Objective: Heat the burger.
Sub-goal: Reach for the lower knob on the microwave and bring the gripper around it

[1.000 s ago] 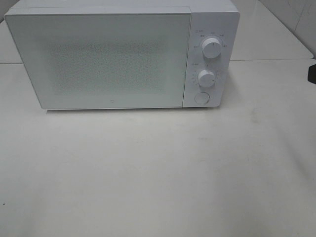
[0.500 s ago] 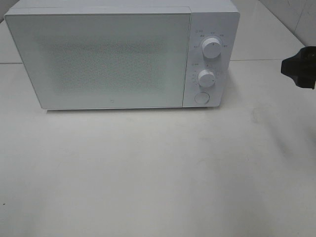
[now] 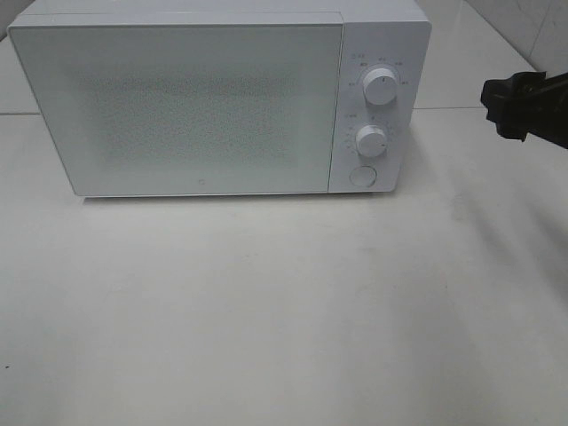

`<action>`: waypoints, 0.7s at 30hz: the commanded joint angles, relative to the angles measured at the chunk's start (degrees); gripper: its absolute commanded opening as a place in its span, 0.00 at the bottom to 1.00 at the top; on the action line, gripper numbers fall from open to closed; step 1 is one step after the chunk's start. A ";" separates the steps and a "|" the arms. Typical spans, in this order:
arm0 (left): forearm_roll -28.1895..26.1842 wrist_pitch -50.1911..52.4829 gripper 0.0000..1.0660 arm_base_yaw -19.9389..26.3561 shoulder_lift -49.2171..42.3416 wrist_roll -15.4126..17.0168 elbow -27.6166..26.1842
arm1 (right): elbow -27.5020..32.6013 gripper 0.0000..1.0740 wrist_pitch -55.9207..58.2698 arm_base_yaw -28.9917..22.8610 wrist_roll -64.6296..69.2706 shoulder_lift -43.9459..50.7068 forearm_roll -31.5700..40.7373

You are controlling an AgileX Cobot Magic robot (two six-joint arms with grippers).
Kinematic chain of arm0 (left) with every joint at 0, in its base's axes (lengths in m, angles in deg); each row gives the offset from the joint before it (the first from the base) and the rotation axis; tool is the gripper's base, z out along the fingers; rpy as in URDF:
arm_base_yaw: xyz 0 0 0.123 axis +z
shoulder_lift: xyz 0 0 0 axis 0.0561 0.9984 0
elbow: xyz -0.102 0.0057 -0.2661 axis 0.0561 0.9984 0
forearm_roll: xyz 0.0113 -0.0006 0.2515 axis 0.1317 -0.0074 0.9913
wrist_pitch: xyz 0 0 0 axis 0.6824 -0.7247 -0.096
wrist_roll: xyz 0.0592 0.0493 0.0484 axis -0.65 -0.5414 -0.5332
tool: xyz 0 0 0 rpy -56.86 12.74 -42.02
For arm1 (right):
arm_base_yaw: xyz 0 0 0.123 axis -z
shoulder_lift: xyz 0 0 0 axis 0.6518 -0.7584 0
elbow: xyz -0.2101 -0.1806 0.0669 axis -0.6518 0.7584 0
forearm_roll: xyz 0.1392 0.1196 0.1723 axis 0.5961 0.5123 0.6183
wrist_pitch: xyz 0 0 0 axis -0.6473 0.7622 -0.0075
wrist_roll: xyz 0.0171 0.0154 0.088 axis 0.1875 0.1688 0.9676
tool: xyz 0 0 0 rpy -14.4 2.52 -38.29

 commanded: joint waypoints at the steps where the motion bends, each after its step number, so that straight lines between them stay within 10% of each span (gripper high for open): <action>1: -0.06 0.63 0.92 0.23 -1.32 0.17 0.11 | 2.29 0.71 -9.05 -1.55 -3.32 -2.29 5.73; 21: -0.06 0.63 0.92 0.23 -1.32 0.17 0.11 | 6.76 0.71 -37.47 -25.78 -20.74 -14.95 34.78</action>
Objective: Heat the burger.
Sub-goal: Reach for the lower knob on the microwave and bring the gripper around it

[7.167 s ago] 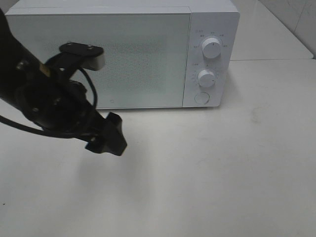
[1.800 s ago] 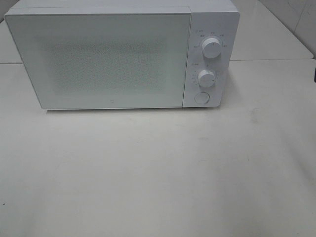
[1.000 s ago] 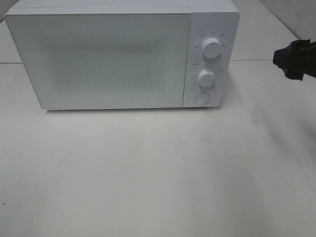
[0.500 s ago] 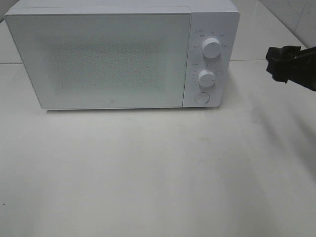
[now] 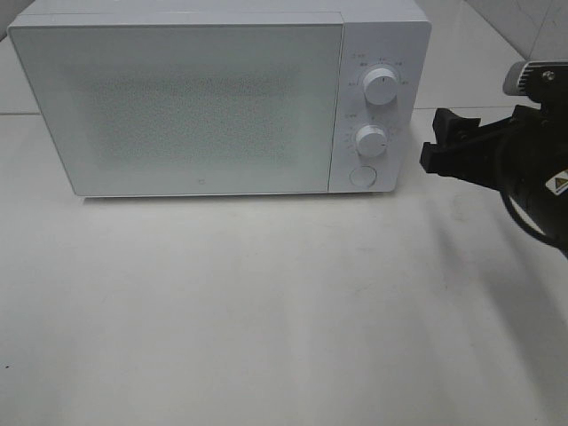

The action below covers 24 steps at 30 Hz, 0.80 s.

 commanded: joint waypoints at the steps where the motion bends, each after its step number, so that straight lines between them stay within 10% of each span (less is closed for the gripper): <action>1: -0.06 0.63 0.92 0.23 -1.32 0.17 0.11 | 0.06 0.71 -4.13 -2.92 -2.35 -0.97 4.01; 11: -0.06 0.63 0.92 0.23 -1.32 0.17 0.11 | 0.00 0.71 -12.32 -15.01 -4.30 -4.87 17.88; 24: -0.06 0.63 0.92 0.23 -1.32 0.17 0.11 | -2.86 0.71 -12.38 -17.70 -3.72 -8.88 20.51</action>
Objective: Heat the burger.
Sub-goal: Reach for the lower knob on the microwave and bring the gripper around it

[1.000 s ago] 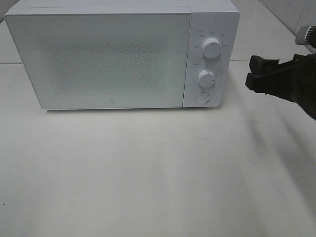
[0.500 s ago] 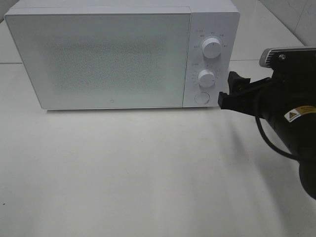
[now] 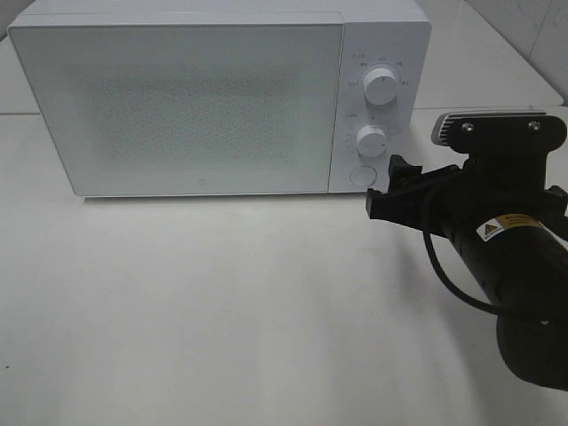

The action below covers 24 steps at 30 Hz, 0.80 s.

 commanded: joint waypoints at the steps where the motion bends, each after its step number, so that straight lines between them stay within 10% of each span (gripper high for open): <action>1: -0.06 0.63 0.92 0.23 -1.32 0.17 0.11 | -1.15 0.71 -8.37 -0.23 -0.11 -1.89 0.00; 24: -0.06 0.63 0.92 0.23 -1.32 0.17 0.11 | -13.92 0.71 -5.16 5.61 -0.17 -12.78 -7.68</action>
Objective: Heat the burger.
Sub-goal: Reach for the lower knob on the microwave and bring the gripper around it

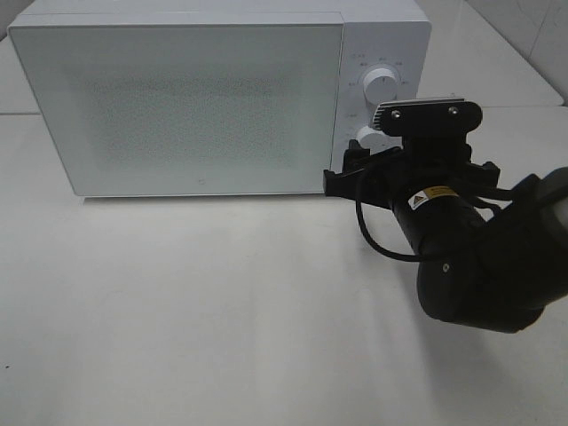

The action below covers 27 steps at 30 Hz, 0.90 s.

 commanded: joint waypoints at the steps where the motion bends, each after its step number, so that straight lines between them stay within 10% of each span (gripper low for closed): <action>1: -0.06 0.63 0.92 0.23 -1.32 0.17 0.11 | -2.06 0.71 -4.58 1.26 -0.23 -0.86 -1.43; 27: -0.06 0.63 0.92 0.23 -1.32 0.17 0.11 | -11.29 0.69 0.86 5.39 1.26 -10.14 -4.41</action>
